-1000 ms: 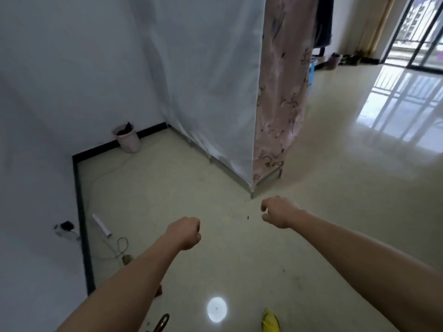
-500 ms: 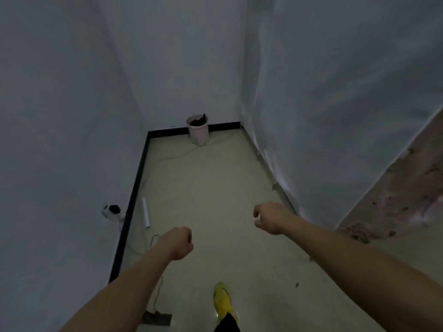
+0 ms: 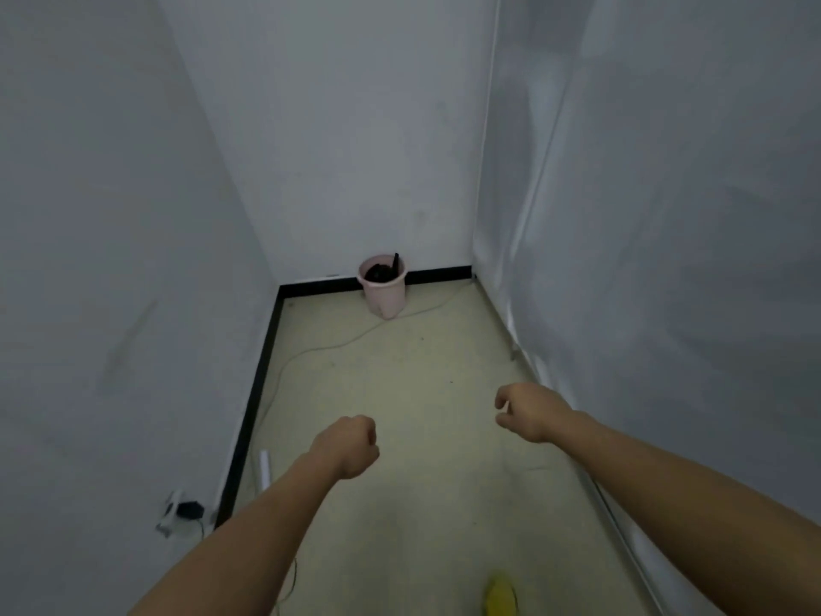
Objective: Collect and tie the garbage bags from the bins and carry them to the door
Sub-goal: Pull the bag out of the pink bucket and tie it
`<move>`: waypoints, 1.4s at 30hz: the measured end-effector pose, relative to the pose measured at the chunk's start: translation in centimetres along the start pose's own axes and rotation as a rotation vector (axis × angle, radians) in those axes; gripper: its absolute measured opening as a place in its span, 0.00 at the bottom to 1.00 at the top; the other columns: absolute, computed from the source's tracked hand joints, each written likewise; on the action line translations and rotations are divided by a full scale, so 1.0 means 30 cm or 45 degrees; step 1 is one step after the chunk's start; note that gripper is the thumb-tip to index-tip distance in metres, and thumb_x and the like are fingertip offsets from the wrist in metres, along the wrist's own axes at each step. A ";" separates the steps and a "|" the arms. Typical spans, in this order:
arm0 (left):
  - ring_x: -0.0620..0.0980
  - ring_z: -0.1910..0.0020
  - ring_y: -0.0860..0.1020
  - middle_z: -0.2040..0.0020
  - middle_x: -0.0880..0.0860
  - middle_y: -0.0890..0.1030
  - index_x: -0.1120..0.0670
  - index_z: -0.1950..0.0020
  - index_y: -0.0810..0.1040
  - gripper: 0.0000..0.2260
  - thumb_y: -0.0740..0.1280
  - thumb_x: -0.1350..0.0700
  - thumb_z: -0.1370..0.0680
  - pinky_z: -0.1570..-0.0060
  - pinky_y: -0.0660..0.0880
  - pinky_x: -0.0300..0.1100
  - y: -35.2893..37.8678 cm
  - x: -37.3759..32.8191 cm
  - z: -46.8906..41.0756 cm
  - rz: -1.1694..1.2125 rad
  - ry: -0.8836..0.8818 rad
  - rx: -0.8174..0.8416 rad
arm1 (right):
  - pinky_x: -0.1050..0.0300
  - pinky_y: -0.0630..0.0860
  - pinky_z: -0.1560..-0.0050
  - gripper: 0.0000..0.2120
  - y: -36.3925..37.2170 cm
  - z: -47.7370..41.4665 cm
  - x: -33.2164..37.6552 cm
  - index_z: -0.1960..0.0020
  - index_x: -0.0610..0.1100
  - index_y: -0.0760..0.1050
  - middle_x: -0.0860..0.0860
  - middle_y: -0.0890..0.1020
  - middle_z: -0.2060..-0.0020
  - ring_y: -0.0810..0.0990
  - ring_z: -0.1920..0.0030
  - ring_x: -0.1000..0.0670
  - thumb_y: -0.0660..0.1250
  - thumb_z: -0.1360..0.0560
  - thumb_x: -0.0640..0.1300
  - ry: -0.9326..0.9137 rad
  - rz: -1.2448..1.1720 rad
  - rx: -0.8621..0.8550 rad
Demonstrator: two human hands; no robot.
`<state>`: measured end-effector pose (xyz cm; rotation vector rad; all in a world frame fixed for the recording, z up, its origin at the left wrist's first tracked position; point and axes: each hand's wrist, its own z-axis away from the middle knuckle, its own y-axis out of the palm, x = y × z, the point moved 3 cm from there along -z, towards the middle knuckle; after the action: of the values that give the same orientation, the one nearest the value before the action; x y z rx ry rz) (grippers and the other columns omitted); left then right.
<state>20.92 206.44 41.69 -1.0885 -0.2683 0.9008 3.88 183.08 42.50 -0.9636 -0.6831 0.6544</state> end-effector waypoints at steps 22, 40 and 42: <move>0.54 0.43 0.77 0.40 0.56 0.77 0.57 0.39 0.75 0.14 0.63 0.51 0.22 0.49 0.71 0.41 -0.737 0.340 -1.566 0.260 -0.306 0.087 | 0.56 0.71 0.44 0.17 -0.588 -1.982 0.257 0.37 0.47 0.74 0.47 0.77 0.39 0.76 0.41 0.47 0.64 0.23 0.53 -0.214 0.043 0.262; 0.52 0.48 0.77 0.41 0.54 0.77 0.53 0.43 0.76 0.11 0.64 0.50 0.22 0.46 0.75 0.45 -1.274 0.614 -2.800 0.249 -0.194 0.244 | 0.55 0.72 0.44 0.17 -0.830 -3.122 0.331 0.37 0.46 0.74 0.48 0.77 0.40 0.76 0.43 0.48 0.64 0.23 0.52 0.051 -0.052 0.419; 0.52 0.48 0.77 0.41 0.54 0.77 0.53 0.44 0.76 0.11 0.64 0.49 0.23 0.47 0.75 0.44 -1.251 0.608 -2.928 0.298 -0.238 0.285 | 0.55 0.72 0.46 0.17 -0.806 -3.278 0.303 0.37 0.46 0.73 0.48 0.77 0.41 0.76 0.43 0.47 0.64 0.23 0.52 0.057 -0.066 0.482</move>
<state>103.48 156.92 28.01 -0.8400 -0.1907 1.2146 89.23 130.19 26.45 -0.6069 -0.5185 0.6842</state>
